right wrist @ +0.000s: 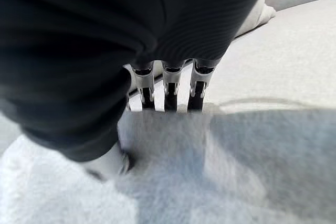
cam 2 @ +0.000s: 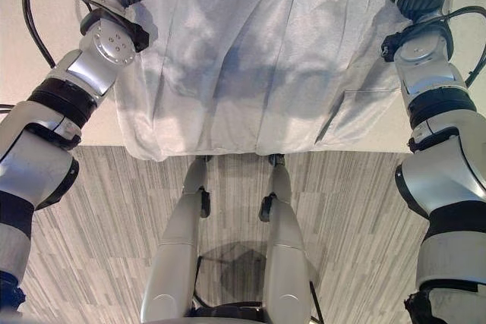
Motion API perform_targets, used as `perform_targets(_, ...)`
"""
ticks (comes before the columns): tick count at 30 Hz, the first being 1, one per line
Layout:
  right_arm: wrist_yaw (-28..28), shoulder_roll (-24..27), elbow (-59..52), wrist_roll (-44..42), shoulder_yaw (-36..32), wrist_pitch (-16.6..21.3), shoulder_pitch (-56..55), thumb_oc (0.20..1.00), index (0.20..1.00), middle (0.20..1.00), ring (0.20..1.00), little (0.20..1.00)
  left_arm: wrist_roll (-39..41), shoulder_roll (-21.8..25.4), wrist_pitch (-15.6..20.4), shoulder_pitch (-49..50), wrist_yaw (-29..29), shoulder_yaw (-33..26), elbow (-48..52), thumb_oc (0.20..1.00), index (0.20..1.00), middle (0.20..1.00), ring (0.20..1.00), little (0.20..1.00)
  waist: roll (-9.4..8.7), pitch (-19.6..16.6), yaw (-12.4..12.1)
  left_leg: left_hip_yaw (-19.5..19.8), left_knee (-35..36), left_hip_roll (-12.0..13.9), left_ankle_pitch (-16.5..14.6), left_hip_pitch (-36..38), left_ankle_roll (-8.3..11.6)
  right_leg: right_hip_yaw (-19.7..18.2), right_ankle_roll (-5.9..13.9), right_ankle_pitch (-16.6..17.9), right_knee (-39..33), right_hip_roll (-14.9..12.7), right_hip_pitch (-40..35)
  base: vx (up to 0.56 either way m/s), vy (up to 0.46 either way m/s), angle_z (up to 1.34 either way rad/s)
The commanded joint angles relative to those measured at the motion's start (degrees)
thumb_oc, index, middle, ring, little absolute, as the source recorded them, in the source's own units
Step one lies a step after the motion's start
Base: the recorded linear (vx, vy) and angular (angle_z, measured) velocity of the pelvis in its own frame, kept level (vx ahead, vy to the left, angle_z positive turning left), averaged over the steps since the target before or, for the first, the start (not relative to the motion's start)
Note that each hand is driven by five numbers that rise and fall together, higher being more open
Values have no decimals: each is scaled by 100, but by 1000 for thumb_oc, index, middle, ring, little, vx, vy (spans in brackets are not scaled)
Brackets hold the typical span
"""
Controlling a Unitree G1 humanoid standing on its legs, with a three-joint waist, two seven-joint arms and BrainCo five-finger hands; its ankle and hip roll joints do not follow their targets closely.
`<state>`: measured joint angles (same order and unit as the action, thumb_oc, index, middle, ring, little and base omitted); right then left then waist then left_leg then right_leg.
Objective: Hang the clothes on the sofa on the clothes rack.
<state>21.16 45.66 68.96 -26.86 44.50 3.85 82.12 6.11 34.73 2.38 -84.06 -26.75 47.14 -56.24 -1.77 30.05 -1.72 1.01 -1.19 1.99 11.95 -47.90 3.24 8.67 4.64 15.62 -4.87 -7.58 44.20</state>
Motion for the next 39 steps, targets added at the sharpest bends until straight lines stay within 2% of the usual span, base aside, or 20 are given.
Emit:
perform_targets(1, -625, -876, -861, -188, 314, 221, -417, 200, 200, 200, 200, 200, 198, -331, 146, 209, 355, -35, -101, 200, 200, 200, 200, 200, 68, -26, 7, 88, 6, -115, -431, 315, 116, -281, 785, -312, 12, -413, -512, 0, 0, 0)
perform_targets(3, -583, -836, -998, -144, 299, 262, -436, 200, 200, 200, 200, 200, 198, -287, 141, 234, 348, -64, -73, 200, 200, 200, 200, 200, 62, -26, 16, 83, 3, -114, -433, 333, 116, -286, 784, -317, 15, -406, -531, 0, 0, 0)
perform_targets(5, -366, -643, -1701, 147, 120, 397, -626, 200, 200, 200, 200, 200, 156, -75, 142, 332, 245, -221, 225, 200, 200, 200, 200, 200, 43, -26, 43, 65, -6, -107, -462, 443, 116, -298, 781, -338, 24, -396, -642, 0, 0, 0)
perform_targets(9, -109, -418, -2363, 536, -184, 527, -862, 200, 200, 200, 200, 200, 110, 196, 197, 411, 66, -456, 583, 200, 200, 200, 200, 200, 48, -26, 79, 56, -6, -112, -459, 561, 119, -292, 793, -341, 43, -404, -760, -3, -2, -1)
perform_targets(13, 487, 57, -3624, 1440, -1109, 761, -1578, 200, 200, 200, 200, 200, -74, 580, 372, 852, -364, -1048, 1581, 200, 200, 200, 200, 200, 86, -26, 99, 27, 25, -92, -588, 1178, 145, -297, 796, -487, 121, -400, -1329, -12, -24, 4)
perform_targets(19, 678, 434, -4644, 2110, -1808, 748, -2213, 200, 200, 200, 200, 200, -282, 915, 399, 1475, -573, -1641, 2480, 200, 200, 200, 200, 200, 77, -168, 115, -13, 143, -38, -635, 1865, 184, -210, 809, -567, 171, -449, -1938, 5, -30, 2)
perform_targets(21, 660, 615, -5160, 2472, -2264, 693, -2739, 200, 200, 200, 200, 200, -404, 1106, 422, 2038, -630, -2127, 3071, 200, 200, 200, 200, 200, 87, -429, 113, -30, 309, -9, -665, 2317, 211, -161, 820, -616, 155, -463, -2299, 74, -40, 4)
perform_targets(26, 507, 730, -5743, 2699, -2824, 681, -3435, 200, 200, 200, 200, 200, -558, 1262, 447, 2949, -539, -2819, 3654, 200, 200, 200, 200, 200, 80, -837, 55, -95, 484, 33, -744, 2932, 226, -70, 838, -692, 120, -530, -2845, 82, -14, 3)
perform_targets(27, 385, 753, -6100, 2777, -3150, 685, -3816, 200, 200, 200, 200, 200, -633, 1365, 458, 3416, -463, -3177, 4013, 200, 200, 200, 200, 200, 62, -1076, 41, -130, 544, 44, -791, 3176, 222, -41, 852, -710, 101, -556, -3050, 109, -5, 9)
perform_targets(28, 382, 751, -6117, 2780, -3160, 678, -3837, 200, 200, 200, 200, 200, -636, 1365, 452, 3435, -460, -3185, 4029, 200, 200, 200, 200, 200, 61, -1080, 41, -129, 549, 43, -790, 3183, 222, -39, 853, -708, 96, -556, -3058, 208, 13, 5)
perform_targets(29, 272, 777, -6348, 2881, -3478, 694, -4250, 200, 200, 200, 200, 200, -730, 1416, 490, 4004, -331, -3591, 4337, 200, 200, 200, 200, 200, 47, -1385, 6, -148, 579, 27, -863, 3436, 200, 14, 875, -730, 53, -609, -3298, 168, 34, 3)
perform_targets(31, 224, 800, -6552, 3012, -3816, 684, -4540, 200, 200, 200, 200, 200, -847, 1475, 483, 4470, -271, -3956, 4509, 200, 200, 200, 200, 200, 44, -1623, -17, -194, 618, 13, -920, 3650, 186, 63, 905, -744, 24, -651, -3467, 138, 49, 2)
perform_targets(36, 160, 664, -6920, 3215, -4714, 643, -5368, 200, 200, 200, 200, 200, -1091, 1460, 540, 5520, -122, -4819, 4968, 200, 200, 200, 200, 200, 61, -2208, -50, -243, 619, -144, -1095, 3970, 124, 178, 980, -672, 21, -837, -3818, 90, 85, 1)
perform_targets(37, 189, 538, -7052, 3349, -5062, 634, -5641, 200, 200, 200, 200, 200, -1187, 1345, 555, 5976, -108, -5164, 5098, 200, 200, 200, 200, 200, 53, -2364, -76, -251, 619, -229, -1176, 4115, 65, 196, 1019, -586, 22, -917, -3934, 87, 136, 2)
perform_targets(39, 196, 379, -7127, 3444, -5299, 617, -5910, 200, 200, 200, 200, 200, -1262, 1228, 552, 6412, -58, -5479, 5245, 200, 200, 200, 200, 200, 44, -2492, -108, -274, 619, -295, -1255, 4264, 11, 186, 1036, -516, 26, -971, -4005, 63, 91, 2)
